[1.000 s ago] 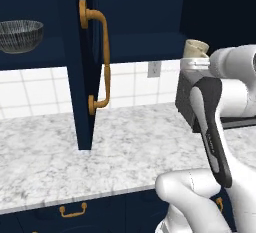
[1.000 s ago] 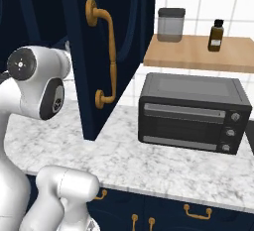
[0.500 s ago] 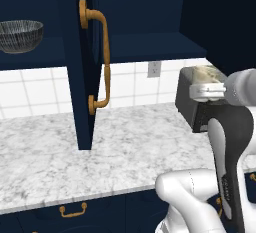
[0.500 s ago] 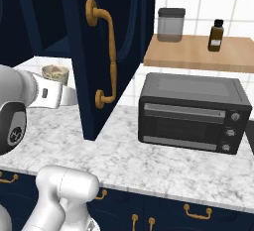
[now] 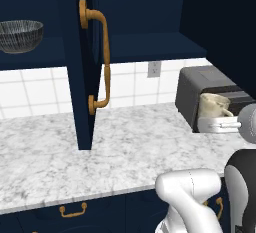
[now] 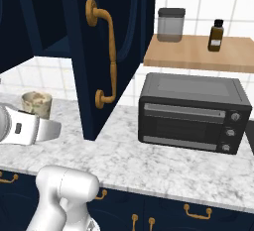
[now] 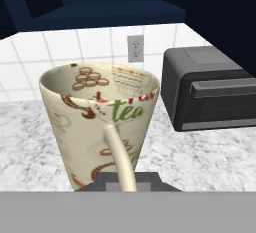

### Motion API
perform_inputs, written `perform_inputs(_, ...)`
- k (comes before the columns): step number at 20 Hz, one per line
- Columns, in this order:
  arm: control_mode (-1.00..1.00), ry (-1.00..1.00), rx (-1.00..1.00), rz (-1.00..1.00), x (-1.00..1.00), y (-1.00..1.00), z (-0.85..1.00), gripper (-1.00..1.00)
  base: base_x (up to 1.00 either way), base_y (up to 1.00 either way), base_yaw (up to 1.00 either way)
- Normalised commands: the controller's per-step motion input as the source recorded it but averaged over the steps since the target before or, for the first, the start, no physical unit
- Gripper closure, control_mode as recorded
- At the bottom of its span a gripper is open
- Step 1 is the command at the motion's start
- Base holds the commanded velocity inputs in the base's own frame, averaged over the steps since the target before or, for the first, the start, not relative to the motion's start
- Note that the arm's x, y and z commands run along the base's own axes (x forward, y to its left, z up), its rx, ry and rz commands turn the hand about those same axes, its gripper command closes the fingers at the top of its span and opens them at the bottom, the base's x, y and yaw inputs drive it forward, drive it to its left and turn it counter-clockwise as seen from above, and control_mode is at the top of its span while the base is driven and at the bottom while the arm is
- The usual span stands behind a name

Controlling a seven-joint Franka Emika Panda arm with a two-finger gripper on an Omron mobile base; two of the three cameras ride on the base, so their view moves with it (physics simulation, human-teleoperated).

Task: Gather all objects into one cabinet and sort the glasses and bowls to opposite sides.

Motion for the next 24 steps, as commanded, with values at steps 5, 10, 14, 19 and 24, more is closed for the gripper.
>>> perform_inputs(5, 1.00, 0.01, 0.00, 0.01, -0.12, 0.03, -0.07, 1.00, -0.54, 0.17, 0.03)
perform_inputs(10, 1.00, 0.00, 0.00, 0.00, 0.00, 0.00, 0.00, 1.00, -0.87, 0.57, 0.02)
perform_inputs(14, 1.00, 0.00, 0.00, 0.00, 0.00, 0.00, 0.00, 1.00, -0.85, 1.00, 0.02)
perform_inputs(19, 1.00, 0.00, 0.00, 0.00, 0.00, 0.00, 0.00, 1.00, -0.67, 1.00, 0.00)
perform_inputs(24, 1.00, 0.00, 0.00, 0.00, 0.00, 0.00, 0.00, 1.00, -0.38, 1.00, 0.00)
